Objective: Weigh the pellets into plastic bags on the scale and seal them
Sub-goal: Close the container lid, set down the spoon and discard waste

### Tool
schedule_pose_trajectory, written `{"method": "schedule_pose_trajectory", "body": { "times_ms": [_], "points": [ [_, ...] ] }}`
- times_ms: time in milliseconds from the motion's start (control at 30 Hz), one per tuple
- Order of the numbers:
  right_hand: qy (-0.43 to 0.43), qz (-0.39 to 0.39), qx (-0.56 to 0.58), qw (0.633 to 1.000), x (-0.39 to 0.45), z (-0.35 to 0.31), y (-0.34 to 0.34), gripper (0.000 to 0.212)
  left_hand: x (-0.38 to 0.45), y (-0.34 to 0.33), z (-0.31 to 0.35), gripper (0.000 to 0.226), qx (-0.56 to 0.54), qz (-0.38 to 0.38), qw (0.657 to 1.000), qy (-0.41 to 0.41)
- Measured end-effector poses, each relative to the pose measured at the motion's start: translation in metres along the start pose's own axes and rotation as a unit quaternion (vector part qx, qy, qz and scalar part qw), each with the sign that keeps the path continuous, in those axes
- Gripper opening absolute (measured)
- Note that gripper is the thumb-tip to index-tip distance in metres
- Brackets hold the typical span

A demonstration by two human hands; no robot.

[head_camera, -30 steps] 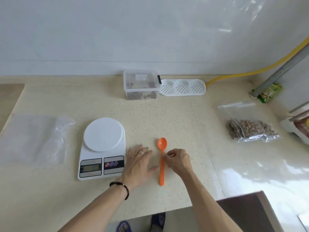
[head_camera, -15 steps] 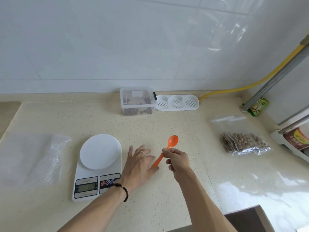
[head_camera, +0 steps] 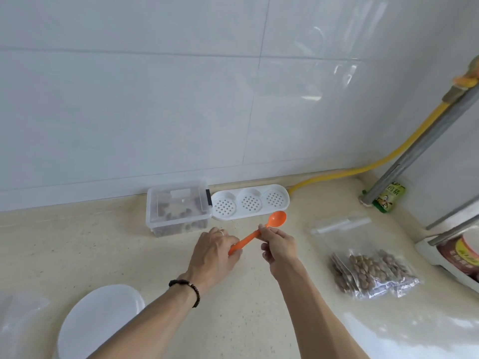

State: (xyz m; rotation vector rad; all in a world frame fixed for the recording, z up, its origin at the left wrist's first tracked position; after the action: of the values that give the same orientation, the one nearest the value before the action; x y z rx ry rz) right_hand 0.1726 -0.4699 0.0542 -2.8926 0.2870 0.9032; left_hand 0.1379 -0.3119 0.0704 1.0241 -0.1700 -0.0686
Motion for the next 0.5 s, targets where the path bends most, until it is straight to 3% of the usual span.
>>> {"method": "schedule_pose_trajectory", "body": {
  "times_ms": [300,500],
  "points": [
    [-0.022,0.025,0.034,0.999,0.084,-0.055,-0.003,0.011,0.115,-0.005,-0.004,0.024,0.005,-0.021,1.000,0.021],
    [-0.086,0.058,0.054,0.993,0.137,-0.052,-0.023,0.013,0.166,-0.028,-0.034,0.029,0.053,-0.040,0.997,0.040]
  ]
}}
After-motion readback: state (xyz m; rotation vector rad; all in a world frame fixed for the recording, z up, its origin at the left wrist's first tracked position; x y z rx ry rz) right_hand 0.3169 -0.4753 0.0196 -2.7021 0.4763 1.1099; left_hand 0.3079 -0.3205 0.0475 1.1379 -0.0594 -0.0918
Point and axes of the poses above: each hand's wrist, its own x-axis towards the middle knuckle, its own y-axis out of the back of the hand, z = x × y, the point moved 3 cm from there along x, towards the middle knuckle, and after that the axes turned 4 degrees about -x, right-handed, at the moved point
